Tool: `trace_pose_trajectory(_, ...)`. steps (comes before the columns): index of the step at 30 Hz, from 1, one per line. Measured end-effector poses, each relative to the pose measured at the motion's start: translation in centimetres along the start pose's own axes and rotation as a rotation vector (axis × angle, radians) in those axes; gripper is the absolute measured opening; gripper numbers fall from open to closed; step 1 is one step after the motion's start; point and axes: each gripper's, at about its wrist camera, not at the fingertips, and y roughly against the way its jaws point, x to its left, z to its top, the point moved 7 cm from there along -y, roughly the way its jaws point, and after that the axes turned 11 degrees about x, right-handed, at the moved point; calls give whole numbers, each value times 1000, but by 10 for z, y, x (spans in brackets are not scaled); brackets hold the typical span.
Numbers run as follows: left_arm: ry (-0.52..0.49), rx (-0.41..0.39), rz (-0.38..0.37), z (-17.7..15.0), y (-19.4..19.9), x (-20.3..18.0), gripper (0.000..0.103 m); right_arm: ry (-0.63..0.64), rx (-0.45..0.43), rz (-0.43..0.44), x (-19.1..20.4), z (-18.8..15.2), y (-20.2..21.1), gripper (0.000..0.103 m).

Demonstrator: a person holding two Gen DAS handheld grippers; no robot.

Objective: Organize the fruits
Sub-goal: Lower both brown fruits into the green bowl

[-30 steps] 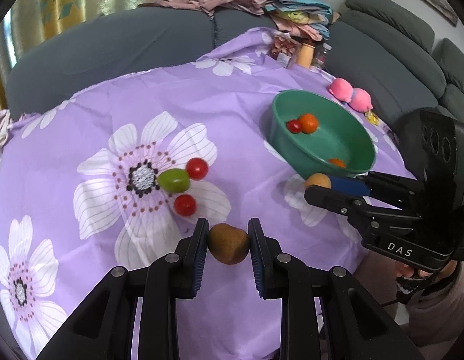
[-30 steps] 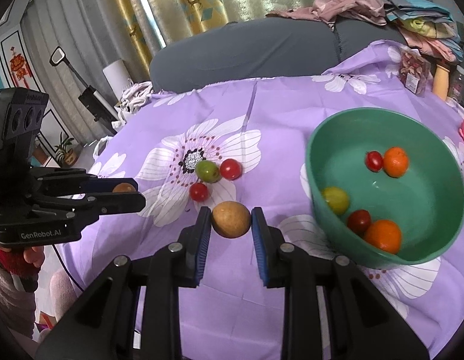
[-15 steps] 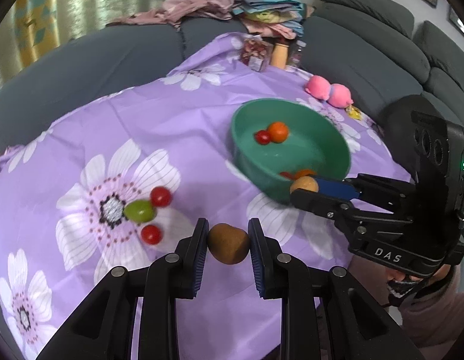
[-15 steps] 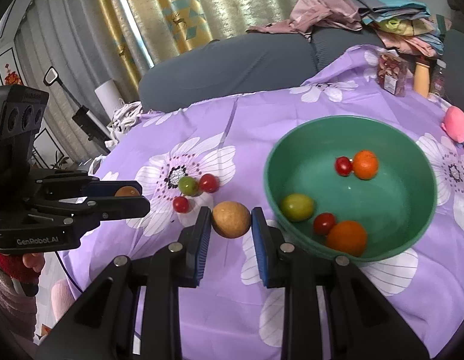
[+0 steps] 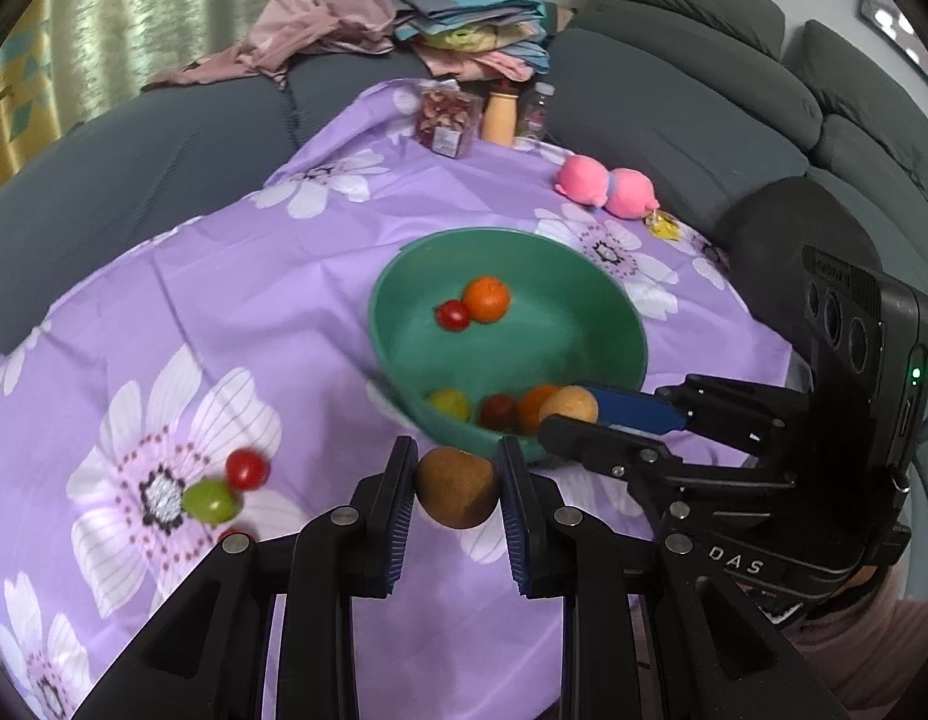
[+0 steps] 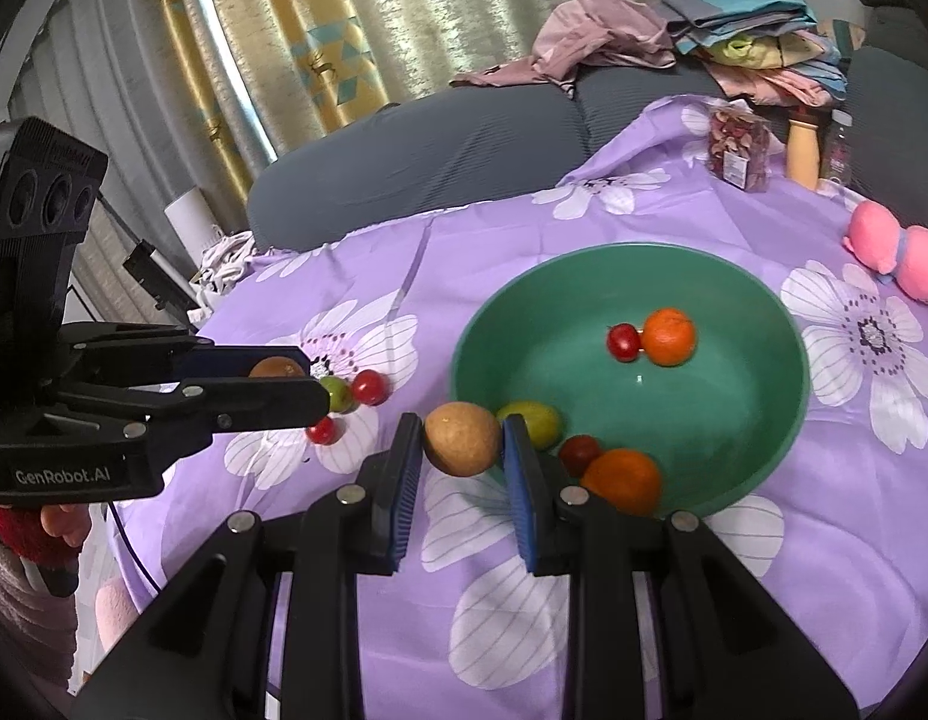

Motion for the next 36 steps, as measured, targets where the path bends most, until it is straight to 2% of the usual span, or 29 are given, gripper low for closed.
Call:
trace_pose_trajectory(18,-57,36,-8,39,-27,-18,25,-63,-28,-32,-42,10,-1,28)
trace_pose_trajectory(36,-74,91,-18,50,-56,-24,25,-89,-19,-40,-61,13,-11,28)
